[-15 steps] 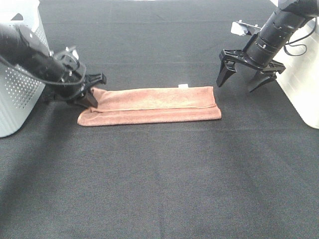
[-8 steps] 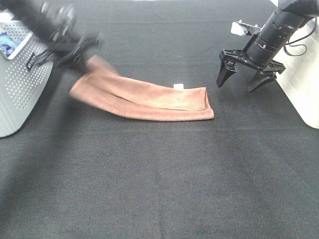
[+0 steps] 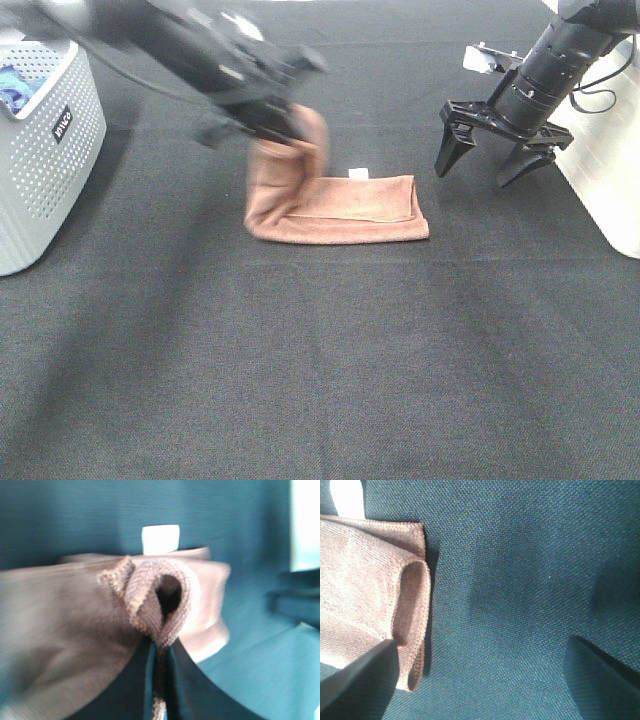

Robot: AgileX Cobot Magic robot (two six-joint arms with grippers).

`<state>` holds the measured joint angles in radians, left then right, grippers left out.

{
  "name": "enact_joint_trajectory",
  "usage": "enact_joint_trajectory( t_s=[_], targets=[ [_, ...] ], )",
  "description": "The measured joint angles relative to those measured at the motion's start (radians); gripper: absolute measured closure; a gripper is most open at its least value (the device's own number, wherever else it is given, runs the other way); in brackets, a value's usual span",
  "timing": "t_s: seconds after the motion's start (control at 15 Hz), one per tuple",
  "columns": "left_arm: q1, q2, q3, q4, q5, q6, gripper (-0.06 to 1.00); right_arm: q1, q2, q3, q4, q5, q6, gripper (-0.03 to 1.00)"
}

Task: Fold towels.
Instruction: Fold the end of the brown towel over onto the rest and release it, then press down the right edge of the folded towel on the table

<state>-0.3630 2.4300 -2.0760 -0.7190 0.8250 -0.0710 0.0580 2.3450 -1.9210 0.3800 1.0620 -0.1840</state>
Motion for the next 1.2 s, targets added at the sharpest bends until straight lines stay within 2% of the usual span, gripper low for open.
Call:
enact_joint_trajectory(
  t_s=[0.13,0.2,0.27,0.4,0.47,0.53,0.6,0.67,0.87,1.07,1.13,1.2],
  targets=[
    [-0.057,0.070,-0.074,-0.020,-0.048,-0.044,0.90,0.000,0.000,0.000,0.000,0.000,0.000,0.13],
    [-0.075,0.086,-0.089,-0.027,-0.070,-0.061,0.86,0.000,0.000,0.000,0.000,0.000,0.000,0.13],
    [-0.089,0.097,-0.097,-0.036,-0.092,-0.071,0.79,0.000,0.000,0.000,0.000,0.000,0.000,0.13],
    [-0.111,0.109,-0.101,-0.075,-0.119,-0.075,0.54,0.000,0.000,0.000,0.000,0.000,0.000,0.13],
    [-0.115,0.109,-0.101,-0.115,-0.119,-0.065,0.42,0.000,0.000,0.000,0.000,0.000,0.000,0.13],
    [-0.120,0.109,-0.103,-0.164,-0.118,-0.037,0.35,0.000,0.000,0.000,0.000,0.000,0.000,0.13],
    [-0.121,0.109,-0.107,-0.216,-0.112,0.034,0.32,0.000,0.000,0.000,0.006,0.000,0.000,0.13],
    [-0.117,0.111,-0.121,-0.228,-0.091,0.084,0.32,0.000,0.000,0.000,0.040,0.002,-0.003,0.13],
    [-0.048,0.111,-0.191,-0.215,-0.027,0.210,0.31,0.000,0.000,0.000,0.225,0.038,-0.081,0.13],
    [0.074,0.111,-0.230,-0.137,0.021,0.229,0.31,0.003,0.000,0.000,0.446,0.079,-0.140,0.13],
    [0.074,0.111,-0.230,-0.137,0.021,0.229,0.31,0.003,0.000,0.000,0.446,0.079,-0.140,0.13],
    [0.122,0.111,-0.230,-0.099,0.042,0.229,0.31,0.022,0.000,0.000,0.526,0.083,-0.178,0.13]
  ],
)
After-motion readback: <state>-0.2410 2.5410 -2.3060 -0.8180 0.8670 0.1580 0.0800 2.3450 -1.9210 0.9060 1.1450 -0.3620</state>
